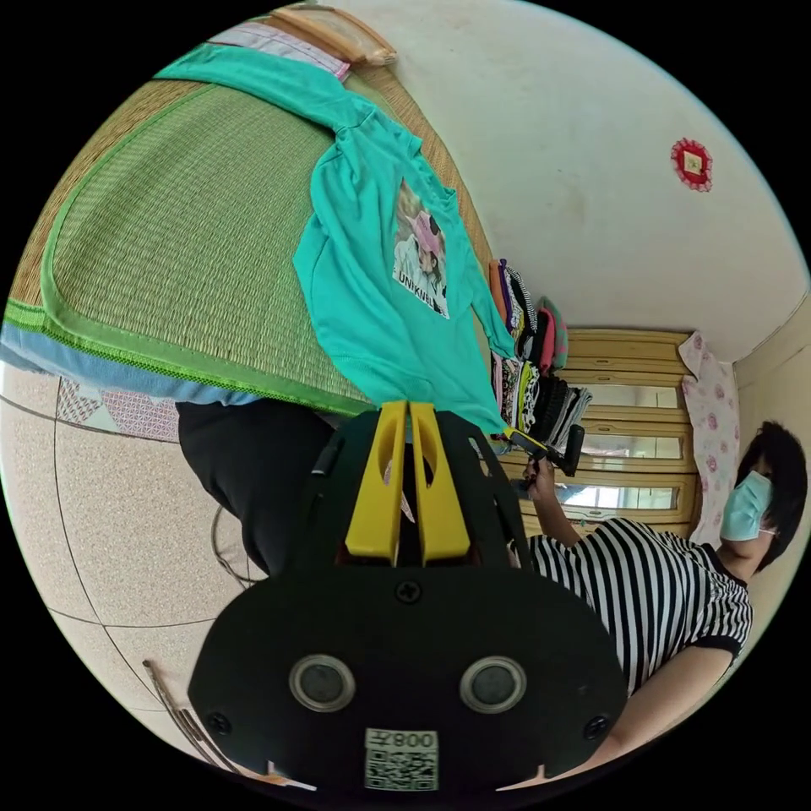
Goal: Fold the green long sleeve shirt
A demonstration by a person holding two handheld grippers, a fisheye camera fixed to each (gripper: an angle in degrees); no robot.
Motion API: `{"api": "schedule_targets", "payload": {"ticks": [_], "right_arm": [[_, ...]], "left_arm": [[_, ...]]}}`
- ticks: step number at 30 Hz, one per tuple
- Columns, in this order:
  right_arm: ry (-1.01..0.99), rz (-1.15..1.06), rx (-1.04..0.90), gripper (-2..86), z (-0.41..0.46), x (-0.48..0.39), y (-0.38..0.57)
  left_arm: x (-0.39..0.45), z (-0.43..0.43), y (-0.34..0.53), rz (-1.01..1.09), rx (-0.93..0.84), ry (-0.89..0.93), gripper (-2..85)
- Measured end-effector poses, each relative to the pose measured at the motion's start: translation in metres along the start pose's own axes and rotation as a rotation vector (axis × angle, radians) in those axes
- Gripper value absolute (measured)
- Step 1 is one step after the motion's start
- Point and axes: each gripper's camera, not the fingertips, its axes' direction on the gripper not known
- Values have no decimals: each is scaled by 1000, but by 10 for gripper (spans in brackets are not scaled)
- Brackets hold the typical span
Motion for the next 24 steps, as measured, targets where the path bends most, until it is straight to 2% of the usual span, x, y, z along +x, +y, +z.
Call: {"api": "schedule_targets", "payload": {"ticks": [8,13,18,21,24], "right_arm": [[-37,127,-138,-1,59,39,37],[-83,186,-87,18,47,58,43],[-111,173,-72,70,53,53,15],[-60,165,-133,75,78,49,0],[-23,183,-153,66,89,48,-3]], "left_arm": [[-13,16,19,-67,-32,-21,61],[-7,14,21,-63,-27,-123,78],[-5,36,5,-63,-72,-117,76],[3,55,-5,-59,-138,-133,56],[17,62,-10,-34,-132,-102,37]]}}
